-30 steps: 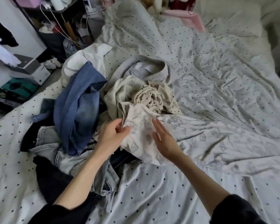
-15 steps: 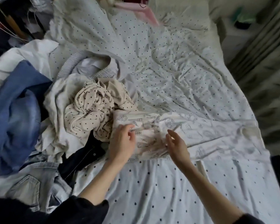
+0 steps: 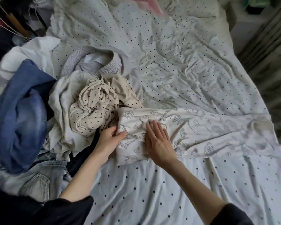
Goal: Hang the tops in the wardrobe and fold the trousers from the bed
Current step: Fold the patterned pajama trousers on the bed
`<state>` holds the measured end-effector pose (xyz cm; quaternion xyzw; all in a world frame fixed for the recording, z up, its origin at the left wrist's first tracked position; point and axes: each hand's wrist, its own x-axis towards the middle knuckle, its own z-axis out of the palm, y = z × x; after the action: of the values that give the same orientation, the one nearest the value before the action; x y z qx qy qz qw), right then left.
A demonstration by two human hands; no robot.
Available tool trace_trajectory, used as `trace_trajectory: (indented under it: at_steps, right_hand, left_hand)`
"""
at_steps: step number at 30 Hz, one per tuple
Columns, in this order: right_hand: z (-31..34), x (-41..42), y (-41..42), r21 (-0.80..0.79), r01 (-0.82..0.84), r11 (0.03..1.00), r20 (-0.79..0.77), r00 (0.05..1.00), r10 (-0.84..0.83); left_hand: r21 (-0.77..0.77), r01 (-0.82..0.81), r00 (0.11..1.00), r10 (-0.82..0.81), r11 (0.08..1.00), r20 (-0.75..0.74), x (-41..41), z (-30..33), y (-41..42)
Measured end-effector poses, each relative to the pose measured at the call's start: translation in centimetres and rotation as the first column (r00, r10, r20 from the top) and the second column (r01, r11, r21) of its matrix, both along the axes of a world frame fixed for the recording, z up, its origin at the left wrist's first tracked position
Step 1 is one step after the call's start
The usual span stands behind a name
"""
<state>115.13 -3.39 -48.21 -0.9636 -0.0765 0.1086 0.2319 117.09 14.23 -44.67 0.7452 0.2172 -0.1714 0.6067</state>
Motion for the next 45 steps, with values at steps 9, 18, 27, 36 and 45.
trace_trajectory:
  at_steps: [9, 18, 27, 36, 45]
  right_hand:
    - [3.1, 1.0, -5.6, 0.643, 0.459, 0.612, -0.44, 0.877, -0.195]
    - [4.2, 0.5, -20.6, 0.654, 0.721, 0.229, -0.608, 0.681, -0.409]
    - [-0.8, 1.1, -20.8, 0.198, 0.224, 0.954, -0.068, 0.974, -0.214]
    - [-0.6, 0.3, -19.2, 0.212, 0.182, 0.96, -0.182, 0.973, -0.144]
    - [3.2, -1.9, -15.4, 0.512, 0.375, 0.773, -0.406, 0.898, -0.167]
  left_hand:
    - [0.015, 0.167, 0.984, -0.167, 0.986, 0.056, 1.8, 6.6, -6.5]
    - [0.091, 0.521, 0.85, -0.526, 0.848, 0.036, 3.6, 4.3, -23.1]
    - [0.138, 0.004, 0.98, 0.024, 0.99, -0.2, 3.6, -1.1, -19.6]
    - [-0.117, -0.029, 0.966, -0.002, 0.993, -0.26, 3.4, -0.6, -18.9]
    - [-0.028, 0.083, 0.989, -0.085, 0.996, -0.12, 0.6, 5.1, -16.2]
